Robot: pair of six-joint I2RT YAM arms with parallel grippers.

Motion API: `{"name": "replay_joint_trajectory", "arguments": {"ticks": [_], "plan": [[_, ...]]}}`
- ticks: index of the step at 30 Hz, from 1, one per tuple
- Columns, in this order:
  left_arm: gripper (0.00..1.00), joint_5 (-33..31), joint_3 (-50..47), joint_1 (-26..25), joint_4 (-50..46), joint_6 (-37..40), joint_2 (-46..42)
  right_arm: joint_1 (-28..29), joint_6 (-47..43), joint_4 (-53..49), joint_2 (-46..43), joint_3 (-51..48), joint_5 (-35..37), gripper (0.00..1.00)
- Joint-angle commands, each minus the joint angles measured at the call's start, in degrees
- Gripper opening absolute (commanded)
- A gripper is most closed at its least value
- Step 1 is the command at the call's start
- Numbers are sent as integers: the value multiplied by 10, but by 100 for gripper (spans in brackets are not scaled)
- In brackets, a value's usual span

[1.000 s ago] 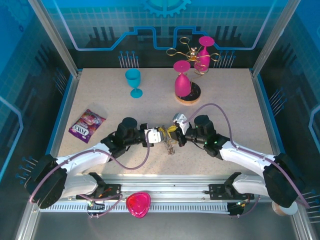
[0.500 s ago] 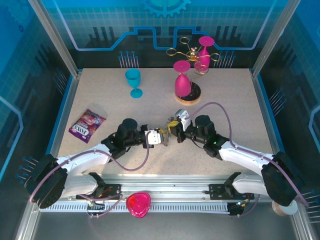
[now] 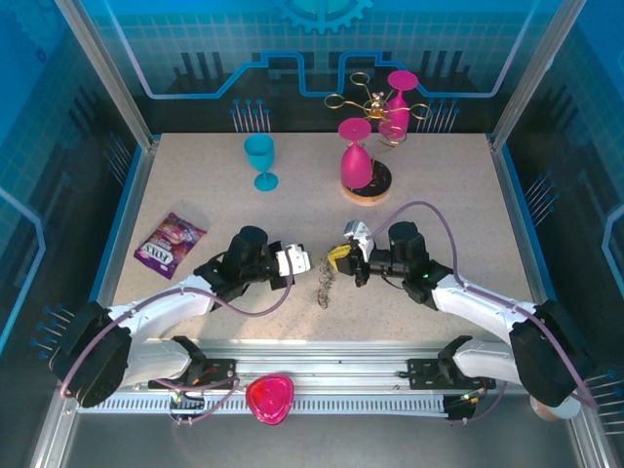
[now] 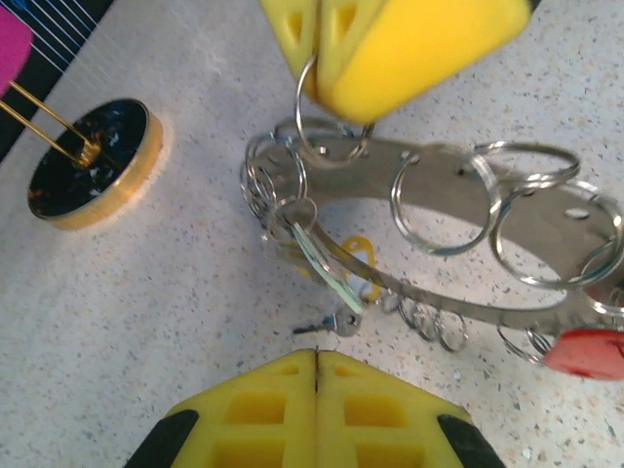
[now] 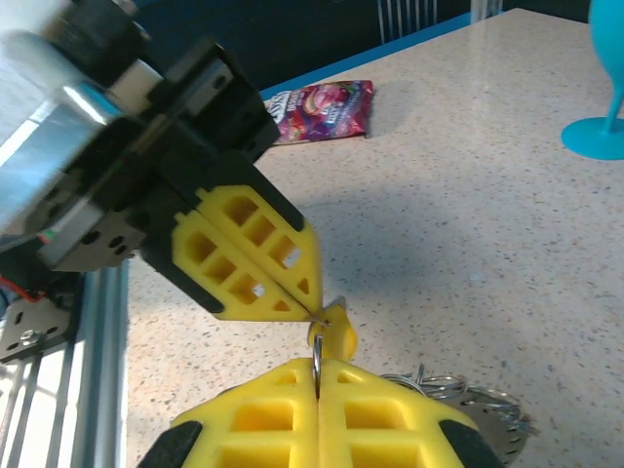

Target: Put the keys on the keyring

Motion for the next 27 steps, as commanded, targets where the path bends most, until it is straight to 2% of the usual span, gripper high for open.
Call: {"name": "replay_joint_trajectory", "arguments": {"ticks": [1,7,14,19,27], "plan": [[0,25,-6,2,0,-27,-13,-8,-14,8,-5,14,-55,0],[0,64,-34,7,86,-64,-59,-8,-21,-4,4,19,-101,0],[0,158,-42,28,111,-127,-84,-15,-34,14,-2,15,-169,0],[0,177,-51,28,139,-144,-84,-21,-25,18,9,28,-200,0],[0,208,-56,28,150,-145,-82,-22,14,71,32,33,-204,0]]}}
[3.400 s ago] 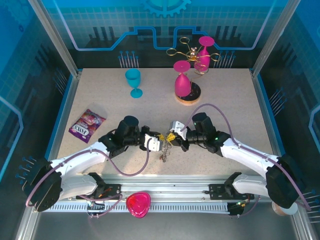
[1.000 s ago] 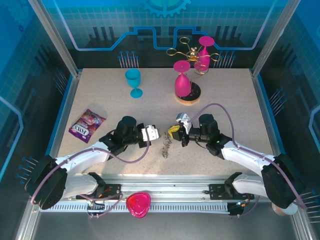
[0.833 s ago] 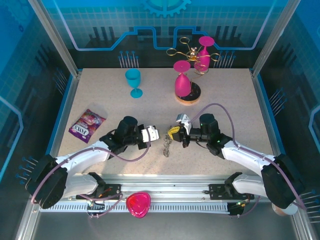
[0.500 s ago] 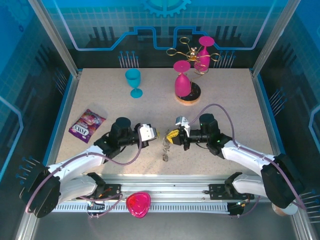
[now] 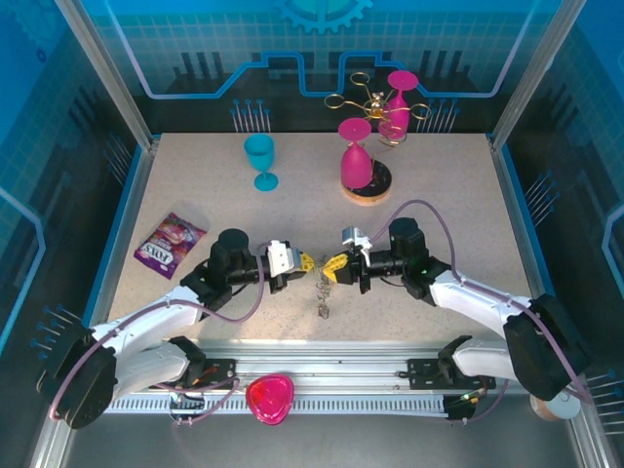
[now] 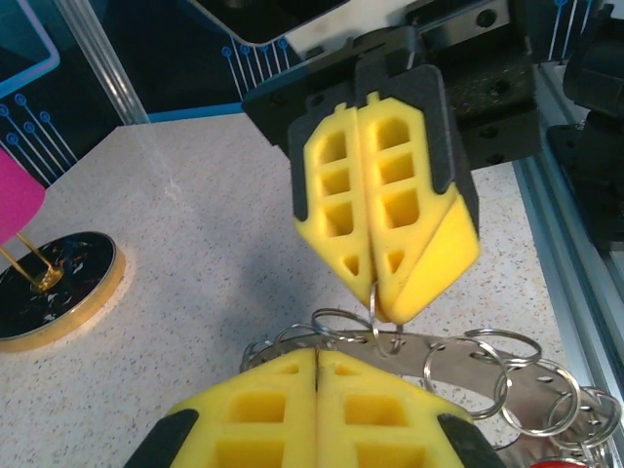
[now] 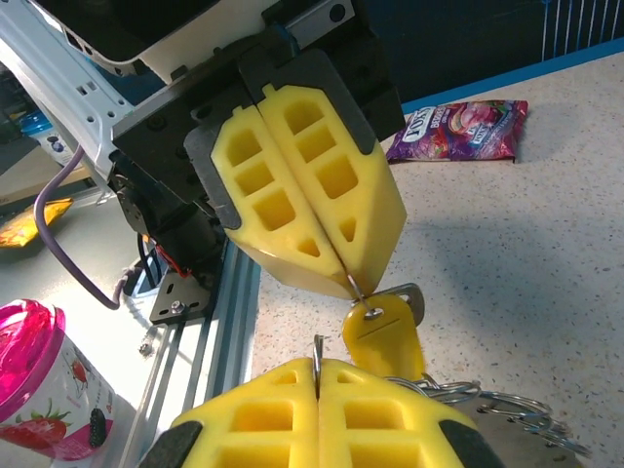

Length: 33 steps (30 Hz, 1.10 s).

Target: Put the keys on the keyring

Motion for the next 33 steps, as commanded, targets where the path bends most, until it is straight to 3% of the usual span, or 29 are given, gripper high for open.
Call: {"name": "replay_joint_trajectory", "arguments": {"ticks": [1,12,23,33], "plan": [[0,38,-10,6,21,-10,-5,-9,22,54,8,21,-21,0],[0,41,-9,5,19,-8,-4,-12,53,100,16,13,6,0],[0,37,-8,4,30,-5,0,-12,107,141,17,0,100,0],[0,24,-8,0,52,-3,10,-4,135,155,19,0,141,0]]}}
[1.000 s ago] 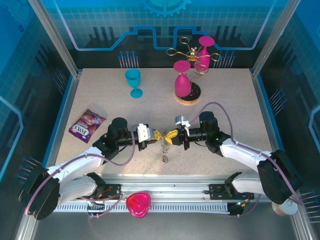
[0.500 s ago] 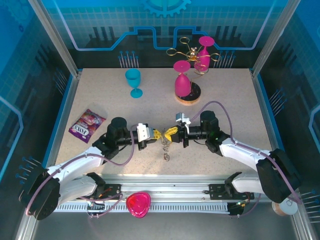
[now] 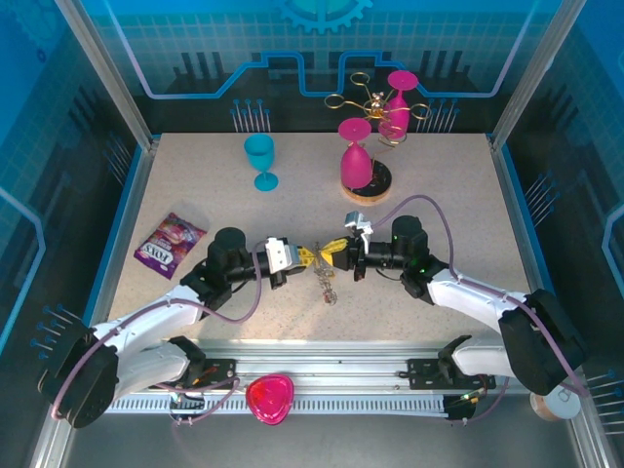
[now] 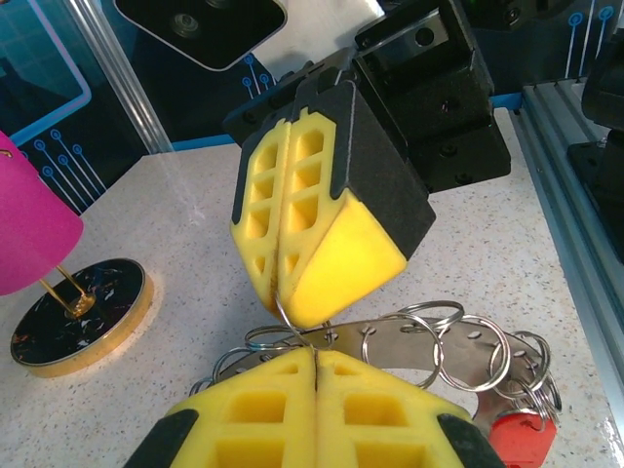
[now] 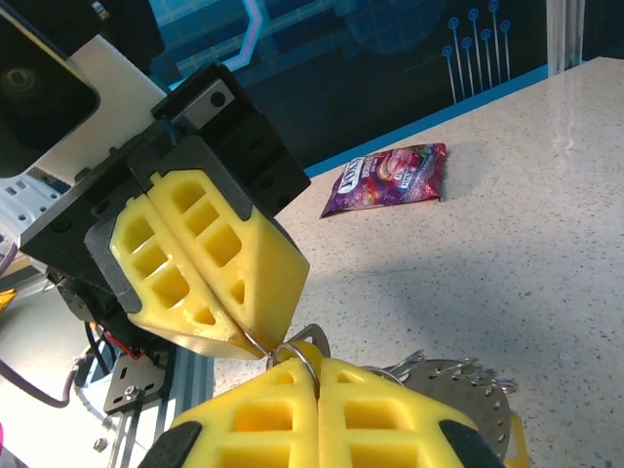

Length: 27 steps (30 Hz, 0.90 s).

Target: Put the keys on the keyring

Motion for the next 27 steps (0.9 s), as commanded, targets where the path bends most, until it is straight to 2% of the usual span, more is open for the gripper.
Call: {"name": "replay_joint_trajectory", "arguments": {"ticks": [1,16,24,27], "plan": [[0,24,-7,-7,10,-3,6,0,17,52,5,0,54,0],[0,6,-1,-21,9,20,26,13,88,134,26,-7,89,0],[0,-20,4,-28,12,28,34,16,95,140,30,-14,93,0],[10,-28,4,-29,18,27,32,17,94,138,30,-21,94,0]]}}
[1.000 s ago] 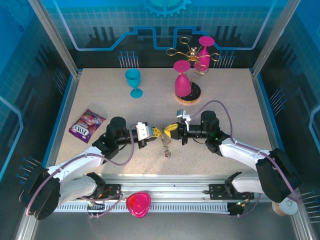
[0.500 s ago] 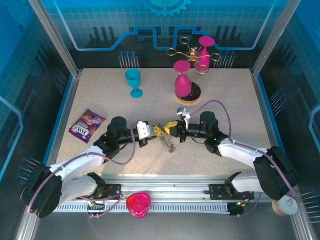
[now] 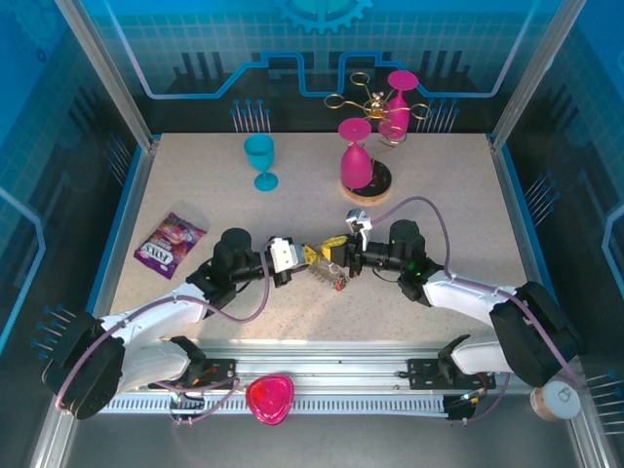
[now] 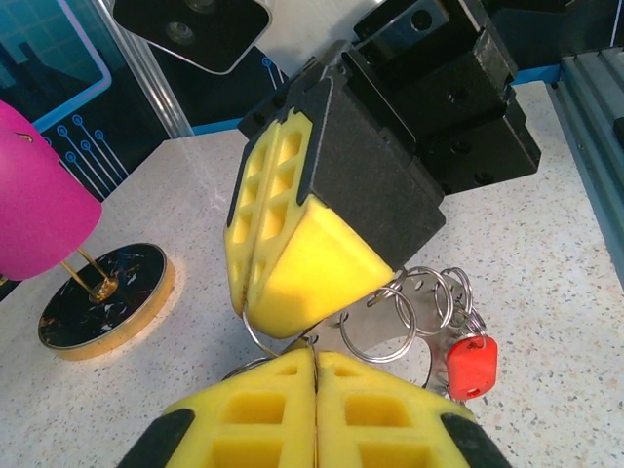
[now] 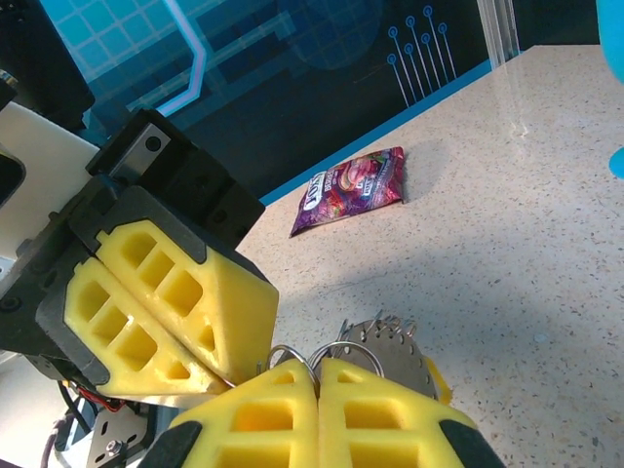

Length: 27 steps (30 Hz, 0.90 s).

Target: Put the keys on the keyring

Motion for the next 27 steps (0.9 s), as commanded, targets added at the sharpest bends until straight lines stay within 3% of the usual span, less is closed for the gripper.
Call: {"name": "replay_joint_trajectory", "arguments": {"ticks": [1,4,14,20,27], "plan": [[13,19,4,-14,0,8,2,6,6,63,2,-2,26,0],[22,18,1,-14,-1,7,-3,6,2,61,2,-5,27,0],[36,8,-3,-10,-74,3,-66,1,-14,53,1,-2,10,0],[33,-21,42,29,-173,-18,-94,-11,-47,16,-7,5,-38,0],[31,21,148,49,-310,-8,-27,-14,-101,-38,-17,17,-90,0]]}}
